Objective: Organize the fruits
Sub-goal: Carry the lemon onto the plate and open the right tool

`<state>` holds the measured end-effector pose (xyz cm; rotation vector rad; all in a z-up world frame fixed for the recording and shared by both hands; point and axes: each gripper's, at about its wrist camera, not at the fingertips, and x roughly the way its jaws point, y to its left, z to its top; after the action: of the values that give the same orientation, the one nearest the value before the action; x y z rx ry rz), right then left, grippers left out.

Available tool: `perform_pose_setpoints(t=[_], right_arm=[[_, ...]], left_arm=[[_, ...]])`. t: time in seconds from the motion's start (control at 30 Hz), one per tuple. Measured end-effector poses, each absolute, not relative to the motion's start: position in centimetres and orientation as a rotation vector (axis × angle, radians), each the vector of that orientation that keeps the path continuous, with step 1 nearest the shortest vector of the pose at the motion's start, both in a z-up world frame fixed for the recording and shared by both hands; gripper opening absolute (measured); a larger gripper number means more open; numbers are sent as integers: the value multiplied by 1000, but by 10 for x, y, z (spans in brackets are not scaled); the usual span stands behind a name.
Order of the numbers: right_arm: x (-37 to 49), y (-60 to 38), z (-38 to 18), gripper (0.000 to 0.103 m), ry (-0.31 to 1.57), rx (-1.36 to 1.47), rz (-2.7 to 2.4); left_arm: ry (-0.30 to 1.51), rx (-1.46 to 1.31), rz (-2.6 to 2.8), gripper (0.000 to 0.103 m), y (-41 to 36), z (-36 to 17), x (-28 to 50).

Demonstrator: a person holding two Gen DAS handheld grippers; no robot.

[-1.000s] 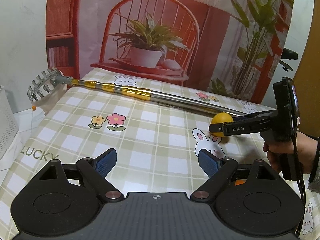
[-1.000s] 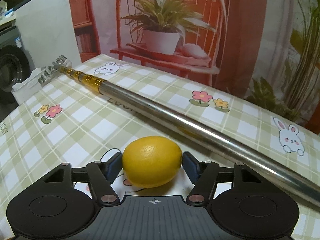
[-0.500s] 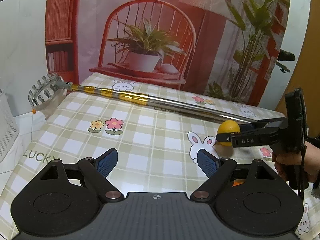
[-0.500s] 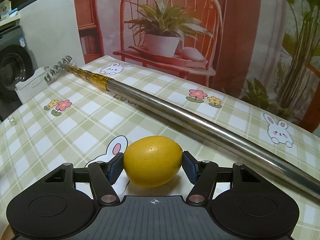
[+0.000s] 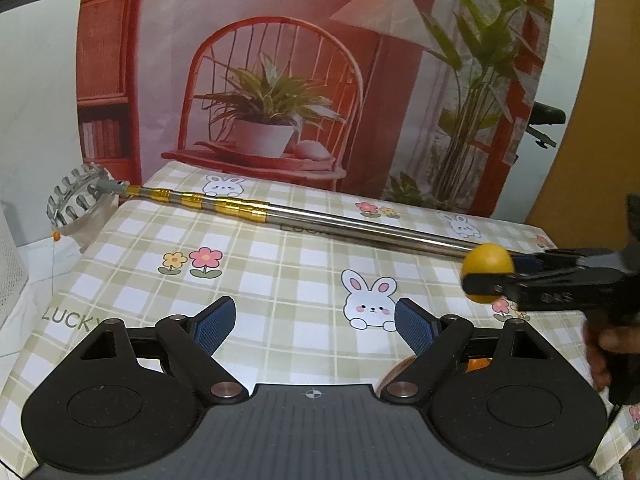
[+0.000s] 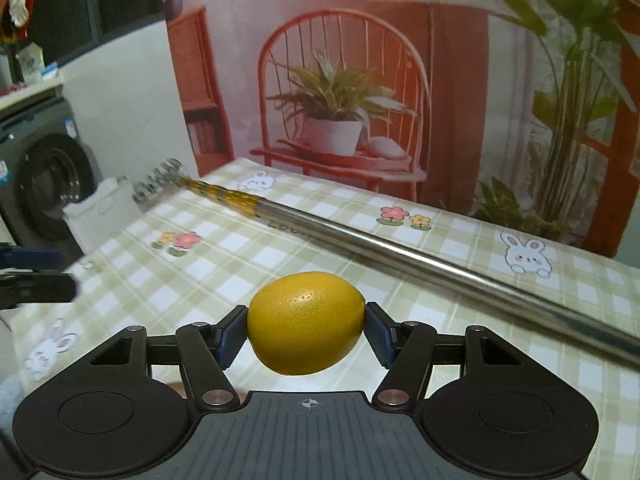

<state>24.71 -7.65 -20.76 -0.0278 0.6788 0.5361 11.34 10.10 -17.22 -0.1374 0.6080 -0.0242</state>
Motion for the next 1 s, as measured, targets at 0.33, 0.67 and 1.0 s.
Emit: perform_pose_setpoints(t=[0.33,0.67,1.0], right_arm=[[161,-89,-198,59,667,38,556],[113,-69,-205,59,718,53,556],[111,-45,-216,59,807,18,553]], left_arm=[[597,-118,-57,88,88,-165,93],[583,-104,-58,89,85,-154,65],[575,-140,-70,89,93,-156,49]])
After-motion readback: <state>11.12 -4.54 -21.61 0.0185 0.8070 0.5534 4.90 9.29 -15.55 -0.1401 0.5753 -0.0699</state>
